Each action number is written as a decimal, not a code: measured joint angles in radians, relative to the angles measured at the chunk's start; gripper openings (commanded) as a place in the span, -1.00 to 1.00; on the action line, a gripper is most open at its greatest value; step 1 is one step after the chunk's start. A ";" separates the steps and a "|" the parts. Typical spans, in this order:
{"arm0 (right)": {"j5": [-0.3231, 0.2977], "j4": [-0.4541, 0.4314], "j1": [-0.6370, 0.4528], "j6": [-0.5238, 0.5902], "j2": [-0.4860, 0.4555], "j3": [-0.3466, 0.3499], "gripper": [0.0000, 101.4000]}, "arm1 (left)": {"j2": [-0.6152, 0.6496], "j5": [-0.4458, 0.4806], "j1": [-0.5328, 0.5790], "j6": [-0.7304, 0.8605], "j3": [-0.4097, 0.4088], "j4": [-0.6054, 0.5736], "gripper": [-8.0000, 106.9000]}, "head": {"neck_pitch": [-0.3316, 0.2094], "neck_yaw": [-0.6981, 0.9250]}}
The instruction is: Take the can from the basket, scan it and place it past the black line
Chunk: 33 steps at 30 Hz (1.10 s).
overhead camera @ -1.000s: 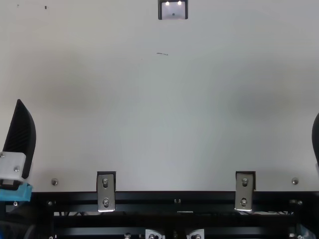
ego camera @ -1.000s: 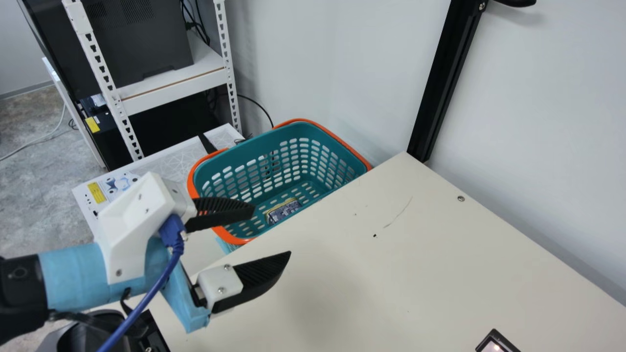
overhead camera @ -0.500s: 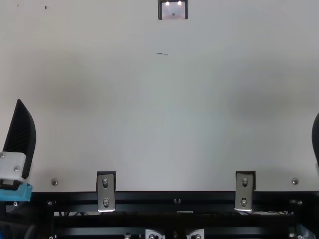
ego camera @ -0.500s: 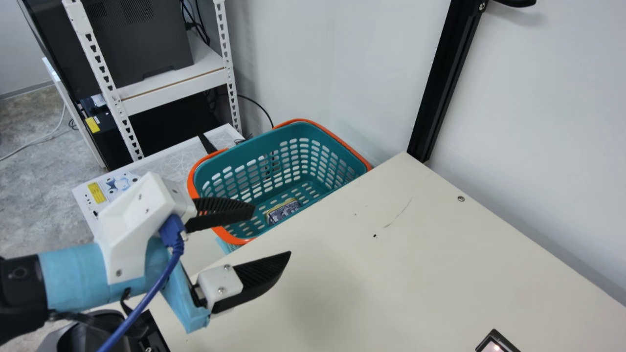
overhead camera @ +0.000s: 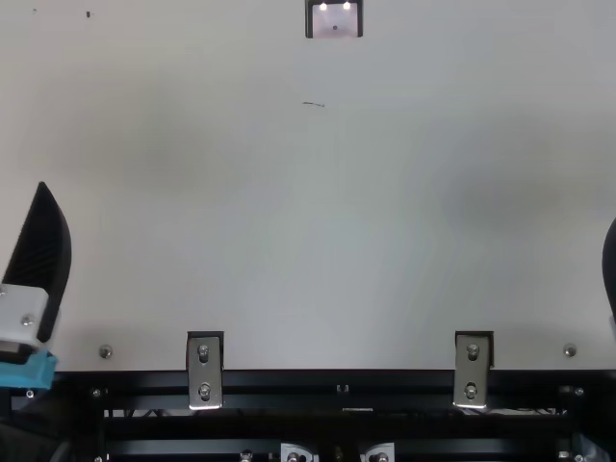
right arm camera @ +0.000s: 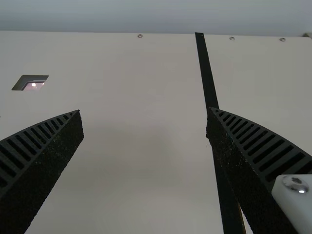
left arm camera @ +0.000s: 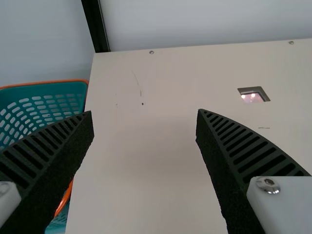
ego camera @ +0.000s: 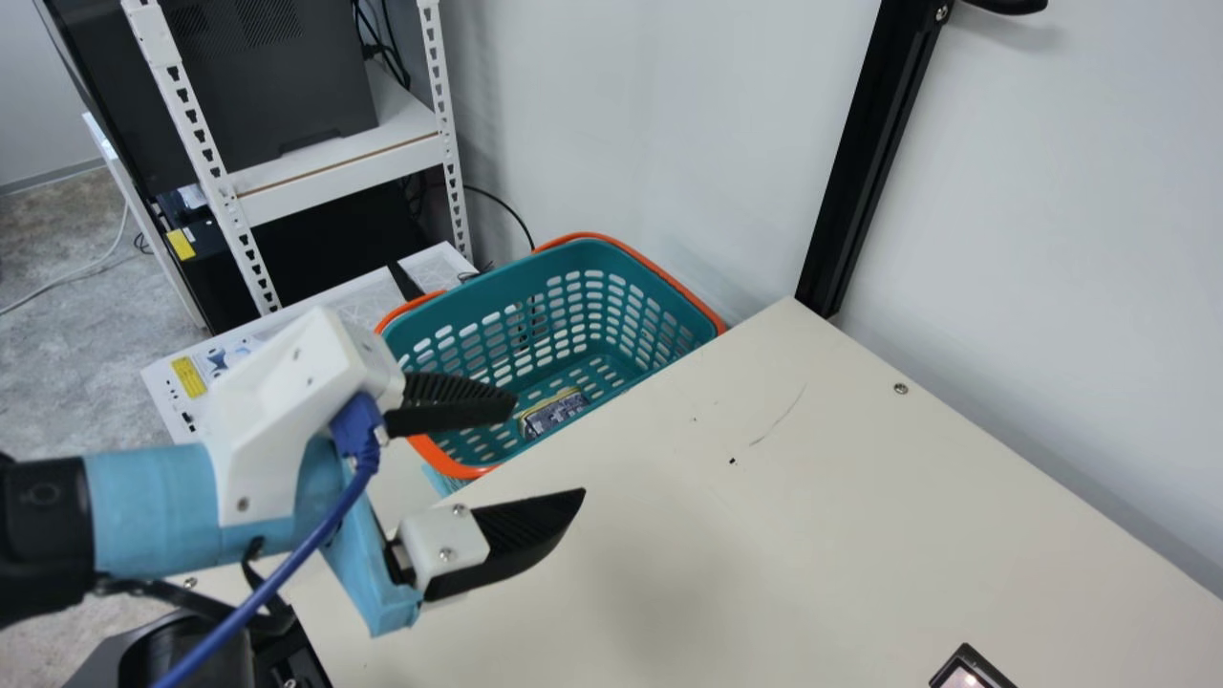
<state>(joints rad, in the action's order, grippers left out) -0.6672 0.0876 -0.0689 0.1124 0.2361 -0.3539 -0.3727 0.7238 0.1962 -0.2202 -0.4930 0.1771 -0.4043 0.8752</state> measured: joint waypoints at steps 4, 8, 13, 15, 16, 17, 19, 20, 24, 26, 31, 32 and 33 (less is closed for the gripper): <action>0.000 0.000 0.000 0.000 0.000 0.000 1.00 | -0.040 0.045 0.049 -0.059 -0.085 0.065 0.71 | 0.005 0.000; 0.000 0.000 0.000 0.000 0.000 0.000 1.00 | -0.068 0.101 0.105 -0.115 -0.171 0.146 0.71 | 0.005 0.000; 0.000 0.000 0.000 0.000 0.000 0.000 1.00 | -0.074 0.189 0.191 -0.195 -0.249 0.253 0.71 | 0.005 0.000; 0.000 0.000 0.000 0.000 0.000 0.000 1.00 | -0.068 0.234 0.240 -0.235 -0.275 0.305 0.71 | 0.000 0.000; 0.000 0.000 0.000 0.000 0.000 0.000 1.00 | -0.063 0.252 0.261 -0.251 -0.288 0.333 0.71 | 0.000 0.000; 0.000 0.000 0.000 0.000 0.000 0.000 1.00 | -0.058 0.280 0.291 -0.273 -0.299 0.362 0.71 | 0.000 0.000; 0.000 0.000 0.000 0.000 0.000 0.000 1.00 | -0.044 0.336 0.357 -0.322 -0.319 0.417 0.71 | 0.005 0.000; 0.000 0.000 0.000 0.000 0.000 0.000 1.00 | -0.035 0.370 0.395 -0.348 -0.330 0.450 0.71 | 0.005 0.000; 0.000 0.000 0.000 0.000 0.000 0.000 1.00 | -0.027 0.462 0.506 -0.400 -0.339 0.533 0.71 | 0.005 0.000; 0.000 0.000 0.000 0.000 0.000 0.000 1.00 | -0.027 0.468 0.527 -0.400 -0.339 0.549 0.71 | 0.005 0.000; 0.000 0.000 0.000 0.000 0.000 0.000 1.00 | -0.037 0.434 0.491 -0.387 -0.327 0.513 0.71 | 0.005 0.000; 0.000 0.000 0.000 0.000 0.000 0.000 1.00 | -0.041 0.426 0.478 -0.388 -0.321 0.502 0.71 | 0.000 0.000; 0.000 0.000 0.000 0.000 0.000 0.000 1.00 | -0.047 0.412 0.460 -0.395 -0.316 0.488 0.71 | 0.000 0.000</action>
<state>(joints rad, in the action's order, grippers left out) -0.6672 0.0876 -0.0689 0.1124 0.2361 -0.3539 -0.4199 1.1354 0.6559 -0.6151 -0.8085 0.6646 -0.4043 0.8752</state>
